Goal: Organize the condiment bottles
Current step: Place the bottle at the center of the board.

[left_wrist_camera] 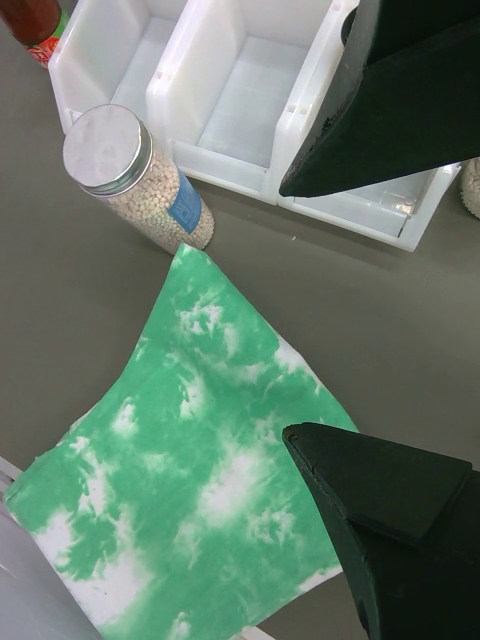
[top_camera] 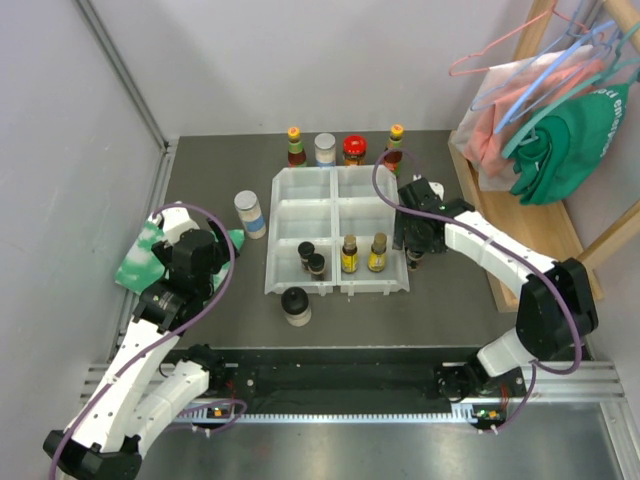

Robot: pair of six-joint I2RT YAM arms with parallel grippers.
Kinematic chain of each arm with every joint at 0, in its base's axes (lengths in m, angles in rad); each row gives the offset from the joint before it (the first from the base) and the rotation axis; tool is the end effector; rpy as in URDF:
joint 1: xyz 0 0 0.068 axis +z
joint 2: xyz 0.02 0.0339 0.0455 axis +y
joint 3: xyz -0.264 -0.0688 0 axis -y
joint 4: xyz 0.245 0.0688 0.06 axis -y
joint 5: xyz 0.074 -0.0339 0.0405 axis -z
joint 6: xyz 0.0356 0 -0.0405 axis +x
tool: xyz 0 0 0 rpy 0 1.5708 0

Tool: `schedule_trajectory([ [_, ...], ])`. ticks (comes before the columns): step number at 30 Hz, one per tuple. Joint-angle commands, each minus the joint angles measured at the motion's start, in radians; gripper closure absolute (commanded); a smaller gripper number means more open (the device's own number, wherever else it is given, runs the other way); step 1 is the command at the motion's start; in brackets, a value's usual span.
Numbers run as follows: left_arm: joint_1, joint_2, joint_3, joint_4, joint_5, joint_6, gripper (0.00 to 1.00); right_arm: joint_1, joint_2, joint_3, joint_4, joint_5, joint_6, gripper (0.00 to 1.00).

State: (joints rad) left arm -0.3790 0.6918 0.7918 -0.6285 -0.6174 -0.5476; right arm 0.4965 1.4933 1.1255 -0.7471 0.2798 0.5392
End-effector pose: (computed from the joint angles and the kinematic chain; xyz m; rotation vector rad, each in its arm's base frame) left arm 0.1409 -0.0339 0.3141 -0.5232 1.9251 0.0564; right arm 0.2662 0.1330 0.2474 0.1410 2.6082 -0.0196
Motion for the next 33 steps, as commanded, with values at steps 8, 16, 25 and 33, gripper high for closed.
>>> schedule_trajectory([
  [8, 0.006, 0.000, 0.006, 0.039, -0.001, 0.018, 0.01, 0.013, 0.008, 0.010, 0.022, 0.050, 0.036, 0.54],
  [16, 0.006, -0.015, 0.004, 0.033, -0.007, 0.014, 0.01, 0.016, -0.031, 0.013, -0.021, 0.070, 0.036, 0.91],
  [25, 0.006, -0.021, 0.006, 0.030, -0.008, 0.017, 0.01, 0.028, -0.136, 0.054, -0.093, 0.085, 0.031, 1.00],
  [33, 0.005, -0.028, 0.024, -0.005, 0.004, 0.002, 0.01, 0.037, -0.234, 0.229, -0.208, 0.055, -0.034, 1.00],
])
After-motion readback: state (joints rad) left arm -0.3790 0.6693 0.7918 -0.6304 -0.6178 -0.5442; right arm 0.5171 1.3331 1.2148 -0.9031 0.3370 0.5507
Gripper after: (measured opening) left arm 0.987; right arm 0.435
